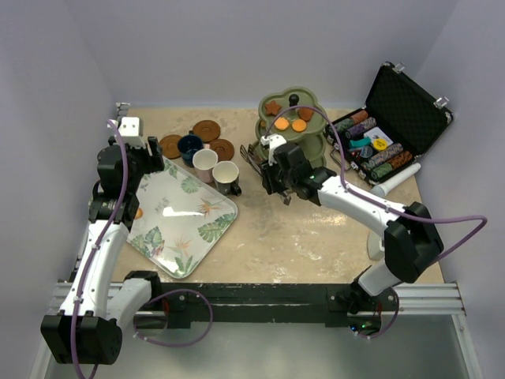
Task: Serve the afternoon tea
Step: Place the desert on the desert table, then pick up the desert from the tray.
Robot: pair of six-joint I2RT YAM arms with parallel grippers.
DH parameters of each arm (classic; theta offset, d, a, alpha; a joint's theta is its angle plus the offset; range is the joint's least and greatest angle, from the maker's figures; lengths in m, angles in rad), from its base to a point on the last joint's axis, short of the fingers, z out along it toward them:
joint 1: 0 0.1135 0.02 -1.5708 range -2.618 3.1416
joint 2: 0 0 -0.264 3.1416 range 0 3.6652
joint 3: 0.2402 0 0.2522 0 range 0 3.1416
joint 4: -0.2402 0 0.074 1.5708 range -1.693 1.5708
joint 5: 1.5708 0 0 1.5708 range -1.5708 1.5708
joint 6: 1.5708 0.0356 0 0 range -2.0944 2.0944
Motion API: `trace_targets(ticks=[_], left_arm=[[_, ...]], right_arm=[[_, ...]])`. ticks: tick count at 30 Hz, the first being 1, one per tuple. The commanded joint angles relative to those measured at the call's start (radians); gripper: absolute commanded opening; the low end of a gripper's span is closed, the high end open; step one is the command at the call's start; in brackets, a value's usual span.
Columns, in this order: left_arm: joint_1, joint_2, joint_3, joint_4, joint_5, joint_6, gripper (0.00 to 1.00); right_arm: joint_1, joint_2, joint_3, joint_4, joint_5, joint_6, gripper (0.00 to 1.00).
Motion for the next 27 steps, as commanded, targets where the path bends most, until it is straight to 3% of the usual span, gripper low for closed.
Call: trace_targets(ticks=[1, 9, 16, 27], left_arm=[[-0.003, -0.016, -0.001, 0.042, -0.013, -0.002, 0.70], [-0.003, -0.013, -0.006, 0.045, -0.017, -0.008, 0.70], [-0.004, -0.024, -0.020, 0.065, -0.044, -0.043, 0.70], [-0.004, -0.064, -0.032, 0.076, -0.094, -0.048, 0.70]], right_arm=[[0.013, -0.001, 0.076, 0.079, -0.036, 0.006, 0.42], [0.070, 0.018, 0.134, 0.069, -0.034, 0.011, 0.42], [0.251, 0.027, 0.266, 0.053, 0.091, 0.003, 0.42], [0.443, 0.310, 0.524, -0.020, 0.164, -0.029, 0.42]])
